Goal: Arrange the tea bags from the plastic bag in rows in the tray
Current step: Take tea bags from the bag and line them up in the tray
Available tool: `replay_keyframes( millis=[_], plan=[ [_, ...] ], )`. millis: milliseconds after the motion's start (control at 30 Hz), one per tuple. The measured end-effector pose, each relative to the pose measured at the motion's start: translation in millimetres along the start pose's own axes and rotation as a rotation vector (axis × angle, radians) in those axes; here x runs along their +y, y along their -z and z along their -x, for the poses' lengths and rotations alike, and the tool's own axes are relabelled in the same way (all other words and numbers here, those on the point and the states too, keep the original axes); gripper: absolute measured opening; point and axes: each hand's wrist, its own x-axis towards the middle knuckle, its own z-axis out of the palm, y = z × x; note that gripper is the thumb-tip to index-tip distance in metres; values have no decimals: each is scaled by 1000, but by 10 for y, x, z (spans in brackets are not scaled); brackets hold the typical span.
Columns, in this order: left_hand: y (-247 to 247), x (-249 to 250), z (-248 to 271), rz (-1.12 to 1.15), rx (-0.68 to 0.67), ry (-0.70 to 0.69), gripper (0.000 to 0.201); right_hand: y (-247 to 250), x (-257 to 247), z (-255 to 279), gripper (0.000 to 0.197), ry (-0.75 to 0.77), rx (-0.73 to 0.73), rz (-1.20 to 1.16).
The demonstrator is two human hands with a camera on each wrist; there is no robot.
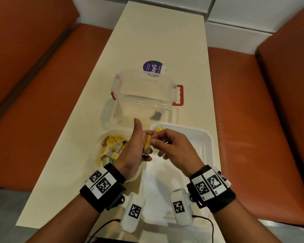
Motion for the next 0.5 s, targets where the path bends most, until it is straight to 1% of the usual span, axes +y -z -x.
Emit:
replay_keyframes(
  millis=[67, 167, 233, 300, 333, 367, 467, 500],
  plan=[
    [-1, -10, 8, -19, -5, 8, 97, 60, 8, 15, 11, -26, -1, -33],
    [-22, -12, 42, -54, -43, 8, 96, 84, 29, 24, 13, -63, -37, 15],
    [-48, -27, 51, -78, -65, -3, 95, 63, 59, 22, 10, -75, -42, 44],
    [-53, -48, 41, -97, -68, -16, 92, 59, 80, 16, 7, -76, -17, 47],
    [-44, -54, 38, -107, -61, -22, 86, 72, 83, 15, 6, -75, 1, 35],
    [-27, -54, 37, -119, -54, -26, 77, 96, 78, 14, 6, -72, 18, 17],
    [56, -40, 59, -205, -66, -53, 38, 193, 62, 7, 5, -62, 54, -27],
    [87, -43, 62, -246, -79, -65, 29, 217, 62, 2, 5, -62, 60, -42]
  ],
)
